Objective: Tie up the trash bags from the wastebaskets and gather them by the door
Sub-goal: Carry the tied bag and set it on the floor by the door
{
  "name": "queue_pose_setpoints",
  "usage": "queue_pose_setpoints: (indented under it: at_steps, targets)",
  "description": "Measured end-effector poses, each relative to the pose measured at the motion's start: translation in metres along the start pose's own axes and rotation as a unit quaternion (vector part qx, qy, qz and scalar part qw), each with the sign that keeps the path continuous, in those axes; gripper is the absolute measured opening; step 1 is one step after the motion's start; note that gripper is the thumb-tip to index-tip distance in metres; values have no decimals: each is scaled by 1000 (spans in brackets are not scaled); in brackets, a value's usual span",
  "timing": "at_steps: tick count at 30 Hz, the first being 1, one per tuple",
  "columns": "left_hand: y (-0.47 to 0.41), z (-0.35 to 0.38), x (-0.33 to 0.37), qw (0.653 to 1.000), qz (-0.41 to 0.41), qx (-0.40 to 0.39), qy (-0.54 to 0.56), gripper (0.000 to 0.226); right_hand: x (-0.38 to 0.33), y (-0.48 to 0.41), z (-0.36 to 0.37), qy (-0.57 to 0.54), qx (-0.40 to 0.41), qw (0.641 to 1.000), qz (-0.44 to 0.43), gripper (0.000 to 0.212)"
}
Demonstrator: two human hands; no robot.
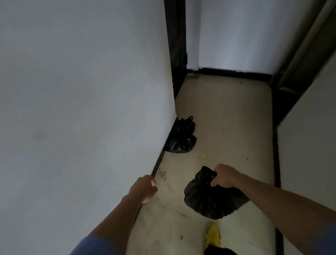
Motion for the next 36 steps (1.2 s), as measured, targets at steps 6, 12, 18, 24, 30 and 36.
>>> queue_pose_setpoints:
  at_steps: [6,12,18,24,30,36]
  targets:
    - [-94,-22,35,999,-32,-11,36,20,-26,-111,-57,-22,-55,998,7,57]
    - [-212,-19,20,995,-77,-52,47,22,-58,-242,-81,-41,-83,995,22,69]
    - [-359,15,-5,989,-98,-90,67,20,-78,-395,-57,-34,-93,995,25,43]
    - [-482,70,-33,987,-115,-85,67,19,-85,-530,6,-32,-120,992,25,27]
    - [-577,160,-82,981,-151,-97,71,19,-88,-664,89,-69,-134,989,-12,26]
    - [-626,241,-122,972,-196,-115,61,22,-65,-750,155,-80,-109,990,-38,15]
Point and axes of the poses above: each hand's wrist, its own y-axis away from the middle knuckle, its own z-axis out of the palm, x = y × z, the point moved 5 cm from there along -y, towards the middle knuckle, and after that the axes turned 2 degrees about x, right-handed, at the moved point
